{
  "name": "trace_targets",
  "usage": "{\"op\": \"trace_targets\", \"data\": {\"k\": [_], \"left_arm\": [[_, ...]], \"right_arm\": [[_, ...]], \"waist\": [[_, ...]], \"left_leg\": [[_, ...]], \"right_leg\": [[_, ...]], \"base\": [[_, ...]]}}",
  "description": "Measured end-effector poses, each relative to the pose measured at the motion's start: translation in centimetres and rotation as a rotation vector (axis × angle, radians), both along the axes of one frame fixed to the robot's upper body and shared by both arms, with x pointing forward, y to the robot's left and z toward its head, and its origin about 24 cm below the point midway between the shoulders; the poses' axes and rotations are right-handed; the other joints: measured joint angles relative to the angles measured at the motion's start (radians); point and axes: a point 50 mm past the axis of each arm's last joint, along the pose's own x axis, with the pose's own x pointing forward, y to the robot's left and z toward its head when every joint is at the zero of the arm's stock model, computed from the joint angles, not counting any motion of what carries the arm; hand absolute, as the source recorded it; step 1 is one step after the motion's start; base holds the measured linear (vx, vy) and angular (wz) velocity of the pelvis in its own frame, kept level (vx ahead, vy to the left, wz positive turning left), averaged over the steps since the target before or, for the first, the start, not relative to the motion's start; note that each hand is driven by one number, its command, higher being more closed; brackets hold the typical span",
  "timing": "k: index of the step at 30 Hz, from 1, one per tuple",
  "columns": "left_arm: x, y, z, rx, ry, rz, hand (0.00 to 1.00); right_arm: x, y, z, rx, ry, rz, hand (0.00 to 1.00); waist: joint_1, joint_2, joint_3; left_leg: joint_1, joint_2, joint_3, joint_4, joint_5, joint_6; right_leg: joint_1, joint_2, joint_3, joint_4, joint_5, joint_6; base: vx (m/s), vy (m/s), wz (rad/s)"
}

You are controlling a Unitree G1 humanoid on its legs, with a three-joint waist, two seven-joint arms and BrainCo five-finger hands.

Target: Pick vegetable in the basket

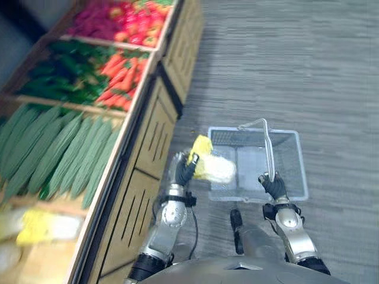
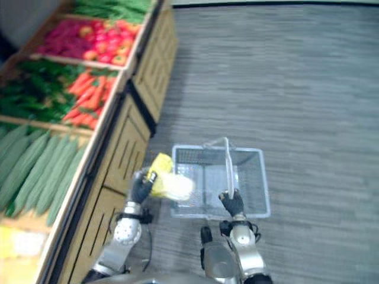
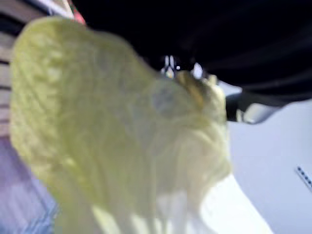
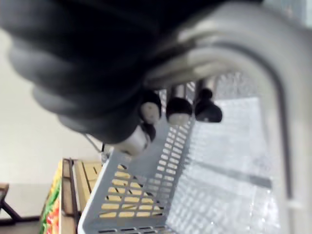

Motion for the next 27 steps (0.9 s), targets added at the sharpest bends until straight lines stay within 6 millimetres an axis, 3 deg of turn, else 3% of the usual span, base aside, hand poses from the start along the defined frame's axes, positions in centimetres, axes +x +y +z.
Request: {"op": "trace_targets", "data": {"k": [2,3,5,6,7,8,9,10,11,12,13,14,16,17,19,21,22,23,24,25,26,27], "left_arm": [[-0.3,-0.7,-0.1,-0.020,0.015,-0.034,1.00],[-0.3,-1.2,-0.1,-0.027,0.019,-0.057,1.00],[-0.6,-2.0,-0.1,-0.040,0.024,-0.087,1.00],[-0.7,-2.5,0.0,-0.046,0.026,-0.105,1.00],[-0.8,-2.7,-0.4,-0.038,0.043,-0.125,1.00],[-0.8,-2.6,-0.7,-0.023,0.053,-0.136,1.00],[-0.5,-2.4,-1.1,0.007,0.068,-0.144,1.00],[0.0,-2.2,-1.3,0.032,0.077,-0.150,1.00],[0.2,-2.2,-1.3,0.048,0.076,-0.160,1.00],[0.6,-2.2,-1.3,0.071,0.074,-0.172,1.00],[1.1,-2.2,-1.2,0.092,0.065,-0.179,1.00],[1.8,-2.4,-0.8,0.104,0.039,-0.187,1.00],[3.1,-2.9,-0.2,0.132,0.010,-0.211,1.00],[3.8,-2.7,0.0,0.156,-0.002,-0.218,0.00],[4.5,-2.7,0.1,0.181,-0.007,-0.228,0.00],[5.0,-3.0,0.0,0.218,-0.011,-0.252,0.00],[5.1,-2.7,-0.4,0.255,-0.003,-0.257,0.00],[5.0,-2.2,-1.0,0.282,0.021,-0.253,0.00],[4.9,-2.3,-1.5,0.292,0.043,-0.248,0.00],[4.6,-2.7,-2.1,0.309,0.073,-0.249,0.00],[4.6,-2.9,-2.1,0.308,0.072,-0.251,0.00],[4.7,-3.0,-2.0,0.301,0.066,-0.240,0.00]], "right_arm": [[0.2,0.9,0.7,0.028,-0.030,0.036,1.00],[0.2,1.3,1.0,0.044,-0.042,0.056,1.00],[-0.2,1.7,1.1,0.056,-0.044,0.076,1.00],[-0.7,1.9,1.2,0.065,-0.045,0.086,1.00],[-1.3,2.6,0.9,0.084,-0.025,0.112,1.00],[-1.8,2.9,0.7,0.093,-0.014,0.119,1.00],[-2.3,3.6,0.8,0.132,-0.011,0.136,1.00],[-2.5,4.2,1.0,0.175,-0.009,0.161,1.00],[-2.6,4.5,1.0,0.194,-0.003,0.173,1.00],[-2.7,4.9,0.9,0.219,0.005,0.191,1.00],[-2.9,5.4,1.0,0.265,0.014,0.220,1.00],[-2.9,6.0,1.3,0.323,0.014,0.242,1.00],[-2.8,6.4,1.9,0.384,-0.003,0.262,1.00],[-2.4,6.0,2.1,0.419,-0.010,0.253,1.00],[-2.0,5.5,2.3,0.437,-0.012,0.287,1.00],[-2.0,5.2,2.3,0.445,-0.004,0.298,1.00],[-2.3,5.3,2.1,0.452,0.007,0.314,1.00],[-2.6,5.5,2.2,0.461,0.012,0.331,1.00],[-2.7,5.3,2.1,0.454,0.017,0.340,1.00],[-2.8,4.9,2.1,0.437,0.022,0.350,1.00],[-2.9,4.8,2.1,0.441,0.022,0.353,1.00],[-3.0,4.6,2.2,0.452,0.020,0.343,1.00]], "waist": [[0.011,-0.006,0.003],[0.011,-0.001,0.001],[0.017,0.014,-0.010],[0.023,0.038,-0.029],[0.017,0.004,-0.050],[0.011,-0.025,-0.065],[0.014,-0.063,-0.080],[0.010,-0.071,-0.077],[0.004,-0.074,-0.075],[-0.005,-0.078,-0.072],[-0.010,-0.081,-0.072],[-0.016,-0.087,-0.071],[-0.017,-0.090,-0.073],[-0.026,-0.087,-0.071],[-0.040,-0.074,-0.063],[-0.043,-0.060,-0.055],[-0.043,-0.070,-0.061],[-0.043,-0.099,-0.065],[-0.045,-0.087,-0.054],[-0.048,-0.035,-0.053],[-0.054,-0.028,-0.053],[-0.057,-0.021,-0.054]], "left_leg": [[-0.078,-0.053,-0.069,-0.212,-0.009,-0.012],[-0.104,-0.066,-0.082,-0.377,0.030,-0.028],[-0.106,-0.055,-0.049,-0.518,0.089,-0.032],[-0.101,-0.045,-0.032,-0.524,0.118,-0.010],[-0.075,-0.072,0.002,-0.530,0.159,0.025],[-0.050,-0.099,0.020,-0.556,0.160,0.027],[0.000,-0.140,0.051,-0.612,0.170,0.055],[0.053,-0.150,0.068,-0.647,0.176,0.089],[0.080,-0.151,0.075,-0.662,0.172,0.102],[0.130,-0.152,0.080,-0.684,0.168,0.107],[0.187,-0.152,0.080,-0.710,0.162,0.111],[0.231,-0.152,0.078,-0.735,0.159,0.108],[0.266,-0.141,0.049,-0.766,0.153,0.099],[0.277,-0.124,0.034,-0.772,0.143,0.083],[0.297,-0.091,0.013,-0.771,0.121,0.051],[0.328,-0.048,-0.004,-0.767,0.082,0.018],[0.341,-0.033,-0.013,-0.756,0.050,-0.011],[0.361,-0.035,-0.029,-0.738,0.009,-0.043],[0.377,-0.020,-0.032,-0.732,-0.008,-0.061],[0.367,0.030,-0.030,-0.704,-0.006,-0.072],[0.360,0.041,-0.030,-0.685,0.005,-0.071],[0.339,0.066,-0.037,-0.627,0.046,-0.068]], "right_leg": [[0.018,-0.010,0.032,0.001,-0.024,0.013],[0.032,-0.021,0.038,0.002,-0.047,0.028],[0.051,-0.016,0.058,0.035,-0.108,0.047],[0.050,-0.007,0.068,0.080,-0.153,0.057],[0.045,-0.042,0.077,0.154,-0.224,0.082],[0.040,-0.066,0.074,0.205,-0.247,0.121],[-0.020,-0.102,0.039,0.360,-0.268,0.211],[-0.084,-0.117,0.006,0.521,-0.232,0.330],[-0.113,-0.121,-0.011,0.590,-0.205,0.367],[-0.136,-0.136,-0.054,0.672,-0.197,0.361],[-0.157,-0.173,-0.128,0.740,-0.214,0.327],[-0.185,-0.213,-0.193,0.763,-0.237,0.283],[-0.232,-0.243,-0.253,0.707,-0.263,0.236],[-0.254,-0.240,-0.265,0.618,-0.266,0.230],[-0.270,-0.231,-0.264,0.444,-0.237,0.223],[-0.270,-0.219,-0.218,0.245,-0.129,0.229],[-0.264,-0.222,-0.172,0.123,-0.042,0.240],[-0.260,-0.253,-0.142,0.069,0.064,0.264],[-0.260,-0.239,-0.153,0.105,0.093,0.267],[-0.255,-0.205,-0.192,0.156,0.040,0.239],[-0.255,-0.202,-0.205,0.174,0.015,0.235],[-0.230,-0.199,-0.252,0.202,-0.019,0.201]], "base": [[0.24,0.143,-0.72],[0.20,0.164,-0.44],[0.32,0.246,-0.50],[0.50,0.353,-0.52],[0.45,0.306,-0.26],[0.48,0.239,-0.22],[0.53,0.225,-0.26],[0.52,0.208,-0.30],[0.41,0.174,-0.25],[0.33,0.103,-0.10],[0.39,0.087,-0.08],[0.38,0.061,-0.02],[0.37,-0.036,0.13],[0.37,-0.094,0.31],[0.40,-0.196,0.41],[0.45,-0.309,0.38],[0.33,-0.275,0.41],[0.46,-0.431,0.35],[0.44,-0.439,0.35],[0.42,-0.423,0.30],[0.35,-0.342,0.58],[0.33,-0.338,0.61]]}}
